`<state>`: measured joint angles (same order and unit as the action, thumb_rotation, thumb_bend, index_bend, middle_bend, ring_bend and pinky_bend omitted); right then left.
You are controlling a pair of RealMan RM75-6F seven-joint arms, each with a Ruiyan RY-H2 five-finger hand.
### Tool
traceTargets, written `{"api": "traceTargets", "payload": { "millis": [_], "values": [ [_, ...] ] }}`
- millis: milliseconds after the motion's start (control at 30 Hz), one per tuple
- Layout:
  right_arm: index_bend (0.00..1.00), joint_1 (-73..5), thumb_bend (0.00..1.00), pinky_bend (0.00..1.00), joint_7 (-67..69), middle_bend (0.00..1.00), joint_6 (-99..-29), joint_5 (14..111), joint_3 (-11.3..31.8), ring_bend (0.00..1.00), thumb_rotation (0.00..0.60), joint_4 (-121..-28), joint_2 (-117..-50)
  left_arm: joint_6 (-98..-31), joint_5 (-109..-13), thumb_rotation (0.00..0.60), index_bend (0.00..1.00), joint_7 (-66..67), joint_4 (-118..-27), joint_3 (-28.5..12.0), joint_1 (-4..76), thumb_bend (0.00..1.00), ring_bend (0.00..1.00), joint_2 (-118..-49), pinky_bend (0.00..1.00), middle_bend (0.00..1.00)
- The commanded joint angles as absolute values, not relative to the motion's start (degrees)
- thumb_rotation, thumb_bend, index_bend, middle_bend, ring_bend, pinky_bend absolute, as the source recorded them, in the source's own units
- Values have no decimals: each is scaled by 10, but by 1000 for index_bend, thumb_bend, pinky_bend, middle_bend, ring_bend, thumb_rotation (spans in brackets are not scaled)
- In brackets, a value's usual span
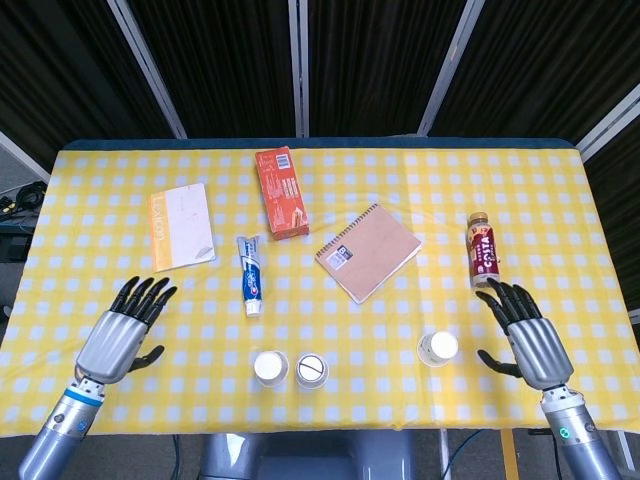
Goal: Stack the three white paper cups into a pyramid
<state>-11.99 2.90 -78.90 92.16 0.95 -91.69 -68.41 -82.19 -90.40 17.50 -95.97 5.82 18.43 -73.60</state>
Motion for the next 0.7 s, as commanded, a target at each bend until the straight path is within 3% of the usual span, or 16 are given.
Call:
{"api": "traceTargets", "payload": {
  "millis": [33, 267, 700],
  "values": [
    [146, -130, 116, 16, -6, 0, -759, 924, -3, 0, 600, -960, -654, -838, -911, 600, 3, 148, -954, 52, 173, 231, 0, -718, 0, 0],
    [240, -147, 122, 36, -70, 0, -711, 912, -11, 0, 600, -1030, -632, -850, -924, 600, 3, 127, -959, 48, 163, 230, 0, -703, 0, 0],
    [243, -172, 133, 36, -103, 0, -668, 869, 4, 0, 600, -1015, -682, -852, -951, 600, 2, 131, -963, 43, 149, 231, 0, -699, 0, 0]
  ]
}}
